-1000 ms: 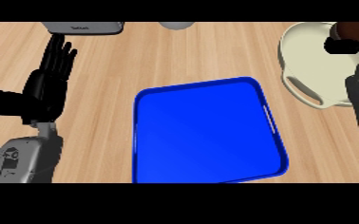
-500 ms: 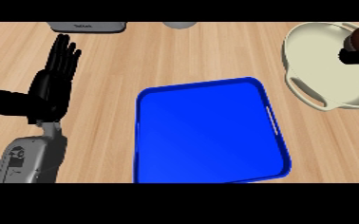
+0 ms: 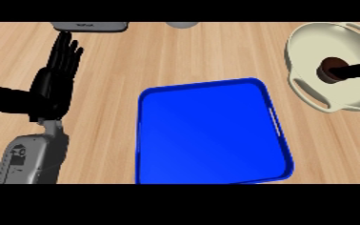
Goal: Pick the cupcake from the tray and place it in the pot
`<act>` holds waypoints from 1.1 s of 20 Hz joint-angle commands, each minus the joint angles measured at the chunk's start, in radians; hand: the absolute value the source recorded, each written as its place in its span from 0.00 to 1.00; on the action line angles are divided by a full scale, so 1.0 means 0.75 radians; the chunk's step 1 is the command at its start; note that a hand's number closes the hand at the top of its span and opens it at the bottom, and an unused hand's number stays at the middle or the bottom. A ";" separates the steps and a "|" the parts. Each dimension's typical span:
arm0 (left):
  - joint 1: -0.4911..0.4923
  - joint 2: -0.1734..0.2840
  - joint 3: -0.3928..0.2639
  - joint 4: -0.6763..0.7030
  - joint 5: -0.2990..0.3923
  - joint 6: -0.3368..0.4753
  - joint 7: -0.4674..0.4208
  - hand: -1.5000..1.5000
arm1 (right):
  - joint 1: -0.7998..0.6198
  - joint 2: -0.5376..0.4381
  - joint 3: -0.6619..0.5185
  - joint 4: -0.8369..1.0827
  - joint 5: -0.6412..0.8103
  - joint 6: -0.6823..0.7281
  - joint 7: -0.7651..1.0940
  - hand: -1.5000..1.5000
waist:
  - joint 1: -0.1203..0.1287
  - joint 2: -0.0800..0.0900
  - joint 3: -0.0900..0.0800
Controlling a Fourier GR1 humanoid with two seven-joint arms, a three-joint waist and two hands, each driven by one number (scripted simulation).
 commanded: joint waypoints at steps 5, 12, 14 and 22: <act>0.000 -0.011 -0.009 -0.032 -0.013 0.015 0.025 0.50 | -0.085 0.051 -0.120 0.021 -0.166 -0.114 -0.303 0.00 | 0.005 -0.002 0.000; 0.003 -0.002 0.008 0.011 -0.002 -0.013 -0.006 0.50 | -0.082 0.040 -0.338 -0.007 -0.432 -0.146 -0.429 0.00 | -0.011 -0.004 -0.001; 0.001 0.023 0.036 0.064 0.005 -0.039 -0.041 0.50 | -0.067 -0.041 -0.395 -0.026 -0.507 -0.058 -0.431 0.00 | -0.026 -0.006 -0.002; 0.041 0.003 0.030 -0.022 0.002 -0.017 0.002 0.50 | 0.081 -0.100 -0.534 -0.106 -0.747 0.016 -0.672 0.00 | -0.031 -0.013 -0.003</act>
